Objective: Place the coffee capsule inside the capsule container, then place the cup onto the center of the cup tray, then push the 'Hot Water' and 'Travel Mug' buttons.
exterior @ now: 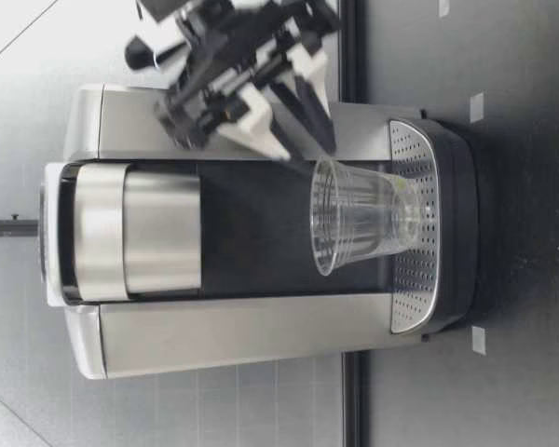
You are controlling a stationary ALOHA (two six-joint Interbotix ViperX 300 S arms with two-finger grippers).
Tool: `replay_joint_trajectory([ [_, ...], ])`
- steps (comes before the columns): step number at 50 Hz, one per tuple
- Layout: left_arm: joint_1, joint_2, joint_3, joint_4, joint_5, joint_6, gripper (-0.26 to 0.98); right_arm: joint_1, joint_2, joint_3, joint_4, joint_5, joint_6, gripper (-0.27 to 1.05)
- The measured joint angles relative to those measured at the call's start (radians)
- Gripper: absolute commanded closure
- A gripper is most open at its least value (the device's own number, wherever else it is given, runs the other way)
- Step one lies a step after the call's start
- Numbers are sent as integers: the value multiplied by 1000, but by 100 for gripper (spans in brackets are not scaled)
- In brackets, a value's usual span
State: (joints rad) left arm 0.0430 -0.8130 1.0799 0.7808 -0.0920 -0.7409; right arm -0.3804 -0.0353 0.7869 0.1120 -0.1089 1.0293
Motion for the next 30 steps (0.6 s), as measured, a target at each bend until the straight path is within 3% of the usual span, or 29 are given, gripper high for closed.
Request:
replay_joint_trajectory([
  [14, 0, 0, 0, -14, -52, 0, 35, -2, -161, 130, -37, 5, -3, 32],
  [23, 0, 0, 0, -44, -101, 0, 35, 6, -281, 179, -196, -12, -3, 33],
  [30, 3, 6, -2, -74, -110, 2, 35, 48, -333, 192, -383, -98, -31, 33],
])
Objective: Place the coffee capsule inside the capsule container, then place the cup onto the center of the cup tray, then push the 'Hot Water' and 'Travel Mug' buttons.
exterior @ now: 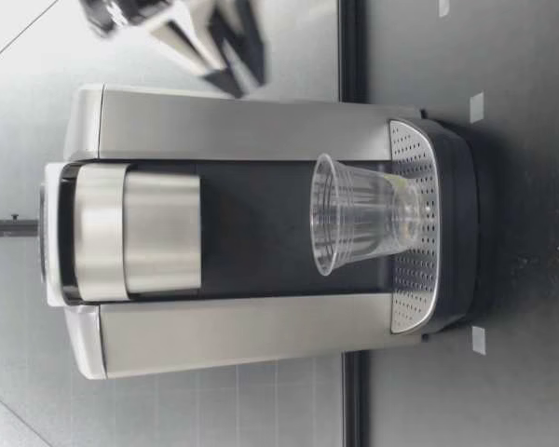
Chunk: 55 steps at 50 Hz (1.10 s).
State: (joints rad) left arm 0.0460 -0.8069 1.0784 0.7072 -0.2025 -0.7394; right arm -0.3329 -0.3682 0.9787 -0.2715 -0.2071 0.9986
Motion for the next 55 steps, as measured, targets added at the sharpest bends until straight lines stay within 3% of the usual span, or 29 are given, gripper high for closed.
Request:
replay_joint_trajectory([
  [9, 40, 3, 0, -61, -51, 2, 35, 58, -14, 0, -236, -169, -83, 33],
  [16, 64, 5, 0, -97, -100, 8, 35, 86, -18, 0, -334, -296, -176, 33],
  [24, 67, 17, -3, -112, -114, 11, 35, 117, -57, 0, -345, -374, -304, 38],
  [34, 67, 52, -21, -118, -120, 28, 35, 175, -117, -28, -331, -328, -431, 47],
  [55, 69, 107, -32, -121, -233, 133, 35, 198, -156, -48, -319, -258, -439, 47],
])
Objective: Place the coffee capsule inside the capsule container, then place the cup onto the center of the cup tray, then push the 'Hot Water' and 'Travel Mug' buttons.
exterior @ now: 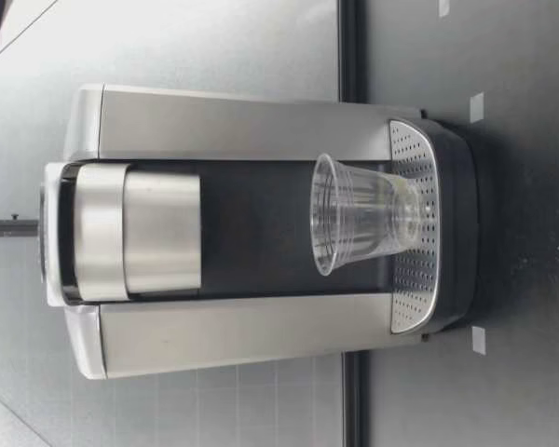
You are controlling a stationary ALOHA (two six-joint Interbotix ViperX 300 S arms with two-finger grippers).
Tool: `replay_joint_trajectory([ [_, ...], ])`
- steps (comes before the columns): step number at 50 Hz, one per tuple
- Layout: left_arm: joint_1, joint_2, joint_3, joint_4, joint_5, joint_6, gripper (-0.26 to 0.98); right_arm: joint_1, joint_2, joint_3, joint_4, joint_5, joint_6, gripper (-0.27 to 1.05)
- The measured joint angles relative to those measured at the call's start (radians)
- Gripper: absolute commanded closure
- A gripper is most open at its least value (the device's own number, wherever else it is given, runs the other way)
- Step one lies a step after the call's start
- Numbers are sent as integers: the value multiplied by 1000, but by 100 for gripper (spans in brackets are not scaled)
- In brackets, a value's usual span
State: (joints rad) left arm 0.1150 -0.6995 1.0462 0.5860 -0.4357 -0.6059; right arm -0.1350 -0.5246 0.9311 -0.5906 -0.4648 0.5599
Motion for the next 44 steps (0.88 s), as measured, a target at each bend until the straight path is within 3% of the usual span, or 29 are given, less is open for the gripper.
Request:
replay_joint_trajectory([
  [44, -2, 11, 0, 0, -61, 34, 35, 0, 0, 41, 44, -78, -2, 47],
])
